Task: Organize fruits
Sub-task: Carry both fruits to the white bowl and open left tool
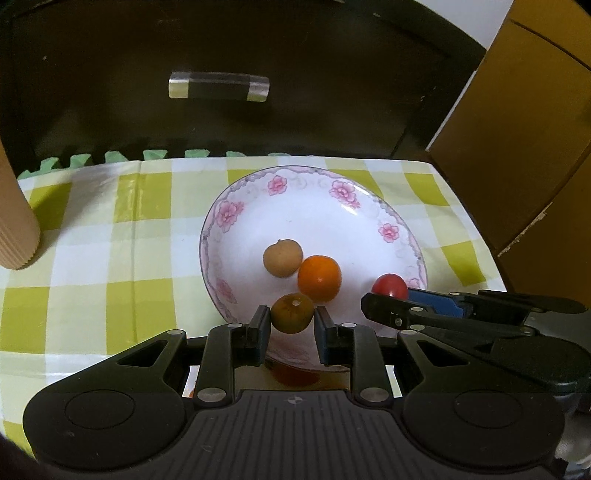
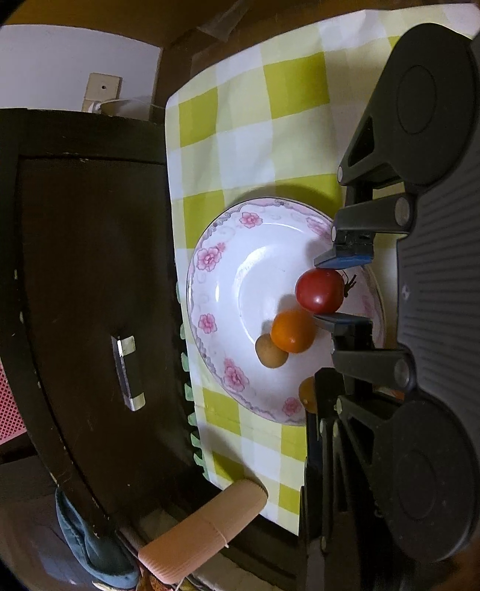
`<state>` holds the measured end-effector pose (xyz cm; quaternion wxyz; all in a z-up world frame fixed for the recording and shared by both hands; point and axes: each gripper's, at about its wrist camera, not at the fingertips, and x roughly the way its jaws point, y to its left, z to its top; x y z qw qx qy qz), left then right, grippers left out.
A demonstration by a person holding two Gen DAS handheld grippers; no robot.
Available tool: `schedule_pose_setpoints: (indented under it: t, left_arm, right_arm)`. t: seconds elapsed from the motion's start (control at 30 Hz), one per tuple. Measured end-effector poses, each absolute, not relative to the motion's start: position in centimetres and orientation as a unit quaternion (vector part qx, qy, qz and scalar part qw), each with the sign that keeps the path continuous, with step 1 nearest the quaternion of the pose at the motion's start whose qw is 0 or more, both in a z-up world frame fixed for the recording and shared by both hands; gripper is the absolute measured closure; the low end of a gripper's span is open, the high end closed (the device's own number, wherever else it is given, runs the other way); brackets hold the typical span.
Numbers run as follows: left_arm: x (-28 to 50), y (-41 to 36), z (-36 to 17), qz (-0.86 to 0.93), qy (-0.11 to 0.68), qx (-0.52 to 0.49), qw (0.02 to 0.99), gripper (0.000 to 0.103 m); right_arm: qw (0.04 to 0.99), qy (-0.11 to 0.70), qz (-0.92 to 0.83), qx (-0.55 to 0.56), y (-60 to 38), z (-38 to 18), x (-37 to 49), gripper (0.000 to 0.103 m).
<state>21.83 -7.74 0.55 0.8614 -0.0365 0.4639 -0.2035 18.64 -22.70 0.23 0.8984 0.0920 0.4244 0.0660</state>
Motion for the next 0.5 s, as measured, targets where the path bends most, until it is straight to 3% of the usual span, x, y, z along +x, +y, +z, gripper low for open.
schedule_pose_setpoints:
  t: [0.5]
  left_arm:
    - [22.14,-7.52,0.4,-0.196,0.463,-0.038,0.864,0.067]
  right_arm:
    - [0.899,0.421,0.069,0.097,-22.68,-0.42,19.53,0.076]
